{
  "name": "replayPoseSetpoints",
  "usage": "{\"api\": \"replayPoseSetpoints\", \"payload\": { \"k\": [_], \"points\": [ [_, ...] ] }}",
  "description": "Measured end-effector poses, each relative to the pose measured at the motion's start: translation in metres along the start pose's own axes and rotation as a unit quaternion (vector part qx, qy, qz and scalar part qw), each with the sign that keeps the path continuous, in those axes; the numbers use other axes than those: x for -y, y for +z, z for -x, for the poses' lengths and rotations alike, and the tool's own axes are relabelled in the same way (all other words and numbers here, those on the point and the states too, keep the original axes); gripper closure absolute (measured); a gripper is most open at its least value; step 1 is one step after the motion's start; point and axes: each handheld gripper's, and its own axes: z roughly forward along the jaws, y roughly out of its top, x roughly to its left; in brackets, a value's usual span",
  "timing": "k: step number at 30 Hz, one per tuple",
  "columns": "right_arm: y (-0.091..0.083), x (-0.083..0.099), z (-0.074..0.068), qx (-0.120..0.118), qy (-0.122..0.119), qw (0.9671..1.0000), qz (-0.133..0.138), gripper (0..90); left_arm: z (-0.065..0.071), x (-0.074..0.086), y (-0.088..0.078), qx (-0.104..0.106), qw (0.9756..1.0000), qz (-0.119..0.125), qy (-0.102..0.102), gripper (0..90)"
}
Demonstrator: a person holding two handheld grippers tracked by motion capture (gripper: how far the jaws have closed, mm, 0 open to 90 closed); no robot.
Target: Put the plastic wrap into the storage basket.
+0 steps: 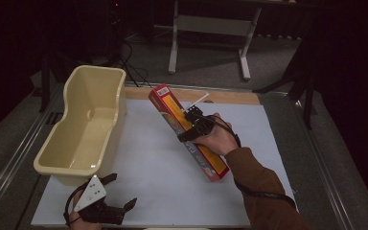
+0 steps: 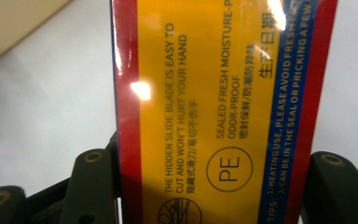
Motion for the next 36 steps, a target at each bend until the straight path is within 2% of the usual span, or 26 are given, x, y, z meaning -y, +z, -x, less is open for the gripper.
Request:
{"api": "replayPoseSetpoints", "payload": {
  "k": [6, 20, 27, 30, 34, 36],
  "points": [
    [0.006, -0.015, -0.009, -0.007, 0.011, 0.9999, 0.01, 42.5, 0.0, 0.0, 0.0, 0.001, 1.0, 0.001, 0.0, 0.3],
    [0.007, -0.039, -0.013, -0.011, 0.032, 0.999, 0.03, 42.5, -0.001, 0.0, 0.0, 0.0, 1.0, 0.002, 0.0, 0.3],
    [0.005, -0.055, -0.015, -0.041, 0.064, 0.9956, 0.055, 42.6, 0.0, 0.0, 0.0, 0.0, 1.0, 0.002, 0.0, 0.3],
    [0.004, -0.058, -0.016, -0.042, 0.067, 0.9951, 0.06, 42.5, 0.0, 0.0, 0.001, -0.001, 1.0, 0.003, 0.0, 0.3],
    [0.002, -0.065, -0.017, -0.064, 0.084, 0.9921, 0.069, 42.6, 0.0, 0.0, 0.0, 0.0, 1.0, 0.005, -0.001, 0.3],
    [0.0, -0.068, -0.018, -0.067, 0.09, 0.991, 0.073, 42.5, 0.0, 0.0, 0.001, 0.0, 1.0, 0.004, -0.001, 0.3]
  ]
}}
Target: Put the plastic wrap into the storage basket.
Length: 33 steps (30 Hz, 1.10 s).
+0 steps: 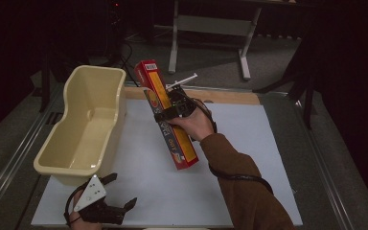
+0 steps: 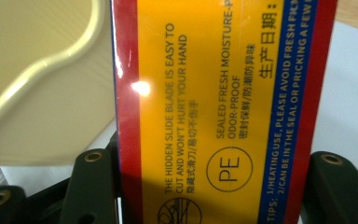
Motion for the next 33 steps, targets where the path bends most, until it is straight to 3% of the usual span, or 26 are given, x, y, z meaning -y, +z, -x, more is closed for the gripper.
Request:
{"api": "replayPoseSetpoints", "payload": {
  "k": [11, 13, 18, 26, 33],
  "points": [
    [0.0, -0.01, -0.001, -0.034, 0.045, 0.9983, 0.015, 42.6, -0.001, 0.0, 0.001, 0.002, 1.0, 0.004, -0.004, 0.3],
    [0.0, -0.013, 0.0, -0.057, 0.07, 0.9957, 0.022, 42.7, -0.002, 0.0, 0.0, 0.001, 1.0, 0.005, -0.006, 0.3],
    [-0.003, -0.018, 0.0, -0.073, 0.094, 0.9923, 0.034, 42.6, -0.002, 0.0, 0.0, 0.001, 1.0, 0.006, -0.006, 0.3],
    [-0.002, -0.022, -0.003, -0.111, 0.122, 0.9854, 0.041, 42.6, -0.002, 0.0, 0.001, 0.0, 1.0, 0.007, -0.006, 0.3],
    [0.001, -0.025, -0.013, -0.132, 0.13, 0.9816, 0.048, 42.6, -0.003, 0.0, 0.0, 0.001, 0.9999, 0.009, -0.008, 0.4]
  ]
}}
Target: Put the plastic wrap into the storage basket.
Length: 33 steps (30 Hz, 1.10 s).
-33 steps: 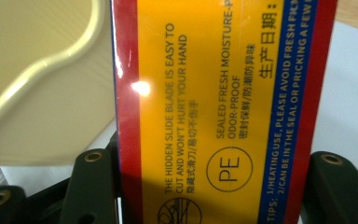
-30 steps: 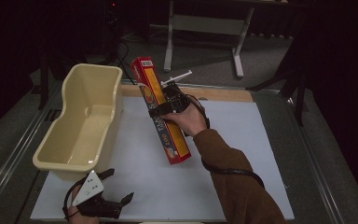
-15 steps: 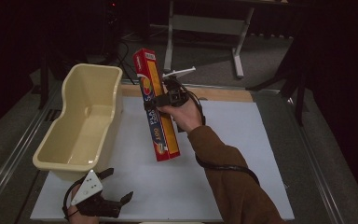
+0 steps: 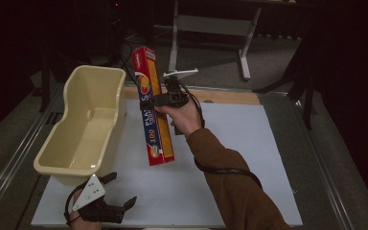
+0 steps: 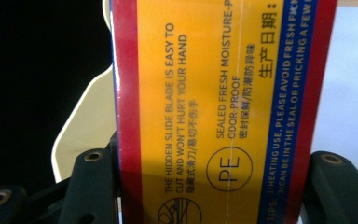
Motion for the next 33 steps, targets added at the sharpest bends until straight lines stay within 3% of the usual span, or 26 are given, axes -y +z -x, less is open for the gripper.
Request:
{"api": "replayPoseSetpoints", "payload": {
  "k": [13, 33],
  "points": [
    [0.019, -0.003, -0.018, -0.047, 0.04, 0.9978, 0.023, 42.5, -0.001, 0.001, -0.002, -0.002, 1.0, 0.008, -0.003, 0.4],
    [0.051, -0.011, -0.04, -0.086, 0.084, 0.9921, 0.035, 42.3, 0.001, 0.0, -0.003, -0.009, 0.9999, 0.006, 0.006, 0.4]
  ]
}}
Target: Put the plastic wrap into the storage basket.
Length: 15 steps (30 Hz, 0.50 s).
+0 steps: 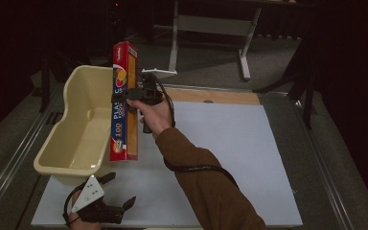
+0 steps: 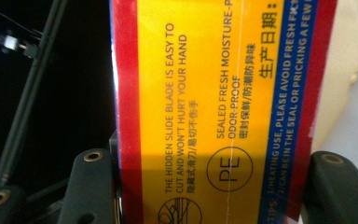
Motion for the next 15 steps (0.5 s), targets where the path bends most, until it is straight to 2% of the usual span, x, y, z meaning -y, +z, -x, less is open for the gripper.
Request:
{"api": "replayPoseSetpoints", "payload": {
  "k": [9, 15],
  "points": [
    [0.017, 0.0, -0.002, -0.03, 0.035, 0.9989, 0.007, 42.1, 0.0, 0.0, 0.0, 0.0, 1.0, 0.002, 0.0, 0.4],
    [0.029, 0.002, -0.006, -0.037, 0.038, 0.9985, 0.011, 42.1, 0.0, 0.0, 0.0, 0.001, 1.0, 0.002, -0.001, 0.4]
  ]
}}
